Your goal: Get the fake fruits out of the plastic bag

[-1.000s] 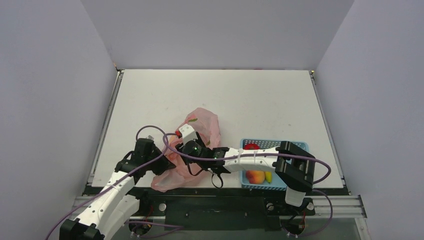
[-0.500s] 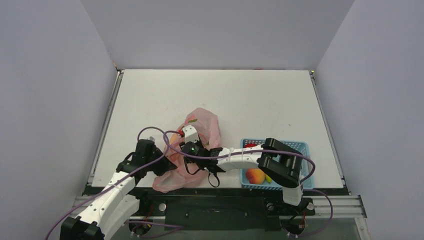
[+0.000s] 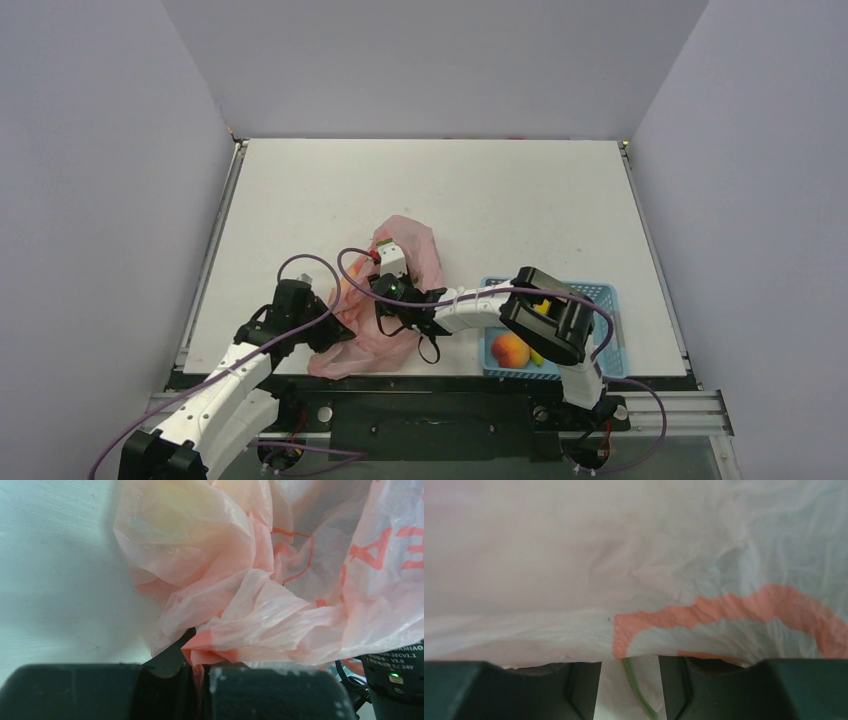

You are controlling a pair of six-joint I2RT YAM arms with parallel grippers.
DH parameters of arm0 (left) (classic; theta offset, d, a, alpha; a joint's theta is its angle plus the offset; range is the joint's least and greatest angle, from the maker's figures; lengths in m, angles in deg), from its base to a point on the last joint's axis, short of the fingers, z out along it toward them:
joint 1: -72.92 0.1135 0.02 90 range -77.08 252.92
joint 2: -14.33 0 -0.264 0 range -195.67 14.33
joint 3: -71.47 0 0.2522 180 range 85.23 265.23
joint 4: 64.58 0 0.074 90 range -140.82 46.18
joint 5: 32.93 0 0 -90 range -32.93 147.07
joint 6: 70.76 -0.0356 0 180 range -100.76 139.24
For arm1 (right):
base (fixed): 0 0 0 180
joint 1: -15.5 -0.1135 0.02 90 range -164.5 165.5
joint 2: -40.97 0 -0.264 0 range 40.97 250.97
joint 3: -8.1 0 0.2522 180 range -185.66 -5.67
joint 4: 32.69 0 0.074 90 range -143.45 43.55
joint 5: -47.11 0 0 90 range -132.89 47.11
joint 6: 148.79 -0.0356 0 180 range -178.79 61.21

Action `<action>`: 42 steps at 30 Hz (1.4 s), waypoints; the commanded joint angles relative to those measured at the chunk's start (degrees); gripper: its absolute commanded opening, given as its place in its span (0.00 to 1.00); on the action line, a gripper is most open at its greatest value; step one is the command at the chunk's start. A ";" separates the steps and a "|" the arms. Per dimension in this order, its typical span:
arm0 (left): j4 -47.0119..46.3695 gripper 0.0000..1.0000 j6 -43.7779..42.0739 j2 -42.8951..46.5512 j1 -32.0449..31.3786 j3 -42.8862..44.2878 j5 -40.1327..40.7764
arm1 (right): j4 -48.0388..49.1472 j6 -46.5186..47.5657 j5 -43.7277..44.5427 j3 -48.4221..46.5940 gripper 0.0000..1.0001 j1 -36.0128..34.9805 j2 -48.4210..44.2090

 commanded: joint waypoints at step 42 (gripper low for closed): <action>2.54 0.00 -3.49 -4.19 -0.96 10.76 4.16 | 9.29 -10.56 -31.27 16.07 0.00 0.22 -27.33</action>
